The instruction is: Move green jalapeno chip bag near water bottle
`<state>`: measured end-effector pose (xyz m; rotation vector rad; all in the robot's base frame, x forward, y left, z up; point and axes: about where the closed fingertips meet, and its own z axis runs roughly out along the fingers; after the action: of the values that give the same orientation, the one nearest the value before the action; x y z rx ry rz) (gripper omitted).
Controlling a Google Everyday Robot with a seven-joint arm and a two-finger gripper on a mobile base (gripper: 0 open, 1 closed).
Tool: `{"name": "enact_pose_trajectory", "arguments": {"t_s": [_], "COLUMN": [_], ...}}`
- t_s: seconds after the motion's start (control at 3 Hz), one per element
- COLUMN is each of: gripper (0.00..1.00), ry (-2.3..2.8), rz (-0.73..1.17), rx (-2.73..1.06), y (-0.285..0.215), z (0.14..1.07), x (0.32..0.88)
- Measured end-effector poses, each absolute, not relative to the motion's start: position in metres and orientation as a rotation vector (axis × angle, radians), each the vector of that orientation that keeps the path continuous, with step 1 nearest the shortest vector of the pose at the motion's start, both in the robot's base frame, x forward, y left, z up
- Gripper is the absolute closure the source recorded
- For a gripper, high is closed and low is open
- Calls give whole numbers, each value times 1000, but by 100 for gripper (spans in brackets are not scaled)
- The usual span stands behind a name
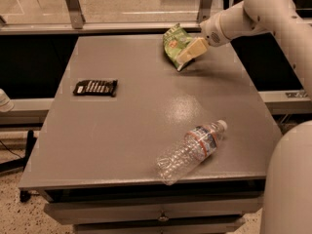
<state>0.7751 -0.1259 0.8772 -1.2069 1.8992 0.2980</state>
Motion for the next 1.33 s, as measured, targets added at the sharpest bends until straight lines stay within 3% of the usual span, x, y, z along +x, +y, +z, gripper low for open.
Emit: {"name": "enact_pose_trajectory", "arguments": {"t_s": [0.33,1.33], "gripper": [18,89], "ry": [1900,1865], "rz": [291,330], "rx": [-1234,-1335], "y": [-120,-108], "z": [866,874], "x": [784,766]}}
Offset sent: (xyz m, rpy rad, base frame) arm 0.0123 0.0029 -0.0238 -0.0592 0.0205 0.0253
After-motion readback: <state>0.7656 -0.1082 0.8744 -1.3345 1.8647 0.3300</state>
